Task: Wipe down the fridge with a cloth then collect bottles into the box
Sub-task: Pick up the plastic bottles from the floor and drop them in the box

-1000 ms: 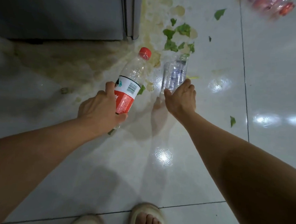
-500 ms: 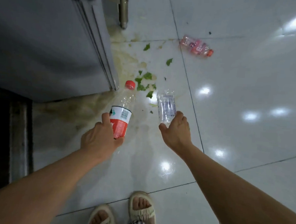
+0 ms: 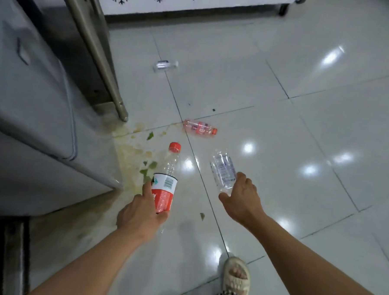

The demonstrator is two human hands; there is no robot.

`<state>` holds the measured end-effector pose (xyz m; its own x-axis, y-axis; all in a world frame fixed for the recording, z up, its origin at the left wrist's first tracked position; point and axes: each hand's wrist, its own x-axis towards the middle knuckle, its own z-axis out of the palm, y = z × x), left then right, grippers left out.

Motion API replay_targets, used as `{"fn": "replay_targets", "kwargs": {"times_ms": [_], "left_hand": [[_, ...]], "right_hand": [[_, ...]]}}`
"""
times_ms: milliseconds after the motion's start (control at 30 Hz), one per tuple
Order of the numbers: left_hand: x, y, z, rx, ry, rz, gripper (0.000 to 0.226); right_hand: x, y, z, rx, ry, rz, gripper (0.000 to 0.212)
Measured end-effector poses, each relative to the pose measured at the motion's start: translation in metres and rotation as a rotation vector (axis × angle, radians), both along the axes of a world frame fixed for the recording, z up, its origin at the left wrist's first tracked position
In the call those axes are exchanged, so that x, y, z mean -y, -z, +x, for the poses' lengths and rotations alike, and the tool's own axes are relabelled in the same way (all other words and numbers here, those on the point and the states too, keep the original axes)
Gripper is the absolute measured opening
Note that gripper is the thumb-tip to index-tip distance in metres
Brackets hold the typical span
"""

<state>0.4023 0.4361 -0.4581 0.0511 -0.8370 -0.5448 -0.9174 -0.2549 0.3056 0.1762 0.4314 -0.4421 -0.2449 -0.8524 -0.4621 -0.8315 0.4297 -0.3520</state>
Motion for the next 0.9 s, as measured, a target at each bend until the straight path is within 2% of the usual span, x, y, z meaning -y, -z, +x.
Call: {"fn": "replay_targets", "kwargs": {"times_ms": [267,400,600,767,900], "left_hand": [[0.078,-0.021,-0.110,0.001,-0.171,0.041,0.086],[0.112,-0.020,-0.156,-0.083,-0.265,0.091,0.083],[0.176,-0.008,-0.193,-0.106,-0.342,0.100,0.080],[0.236,0.025,-0.199,-0.074,-0.503,0.150,0.079],[0.276,0.055,-0.206,-0.125,-0.638,0.194,0.081]], "right_hand": [[0.094,-0.017,-0.125,0.020,-0.083,0.038,0.053],[0.143,-0.018,-0.166,0.012,-0.099,0.053,0.053],[0.229,-0.005,-0.194,-0.022,-0.178,0.120,0.054],[0.317,0.026,-0.201,-0.031,-0.254,0.179,0.055],[0.383,0.061,-0.200,-0.070,-0.358,0.223,0.055]]}}
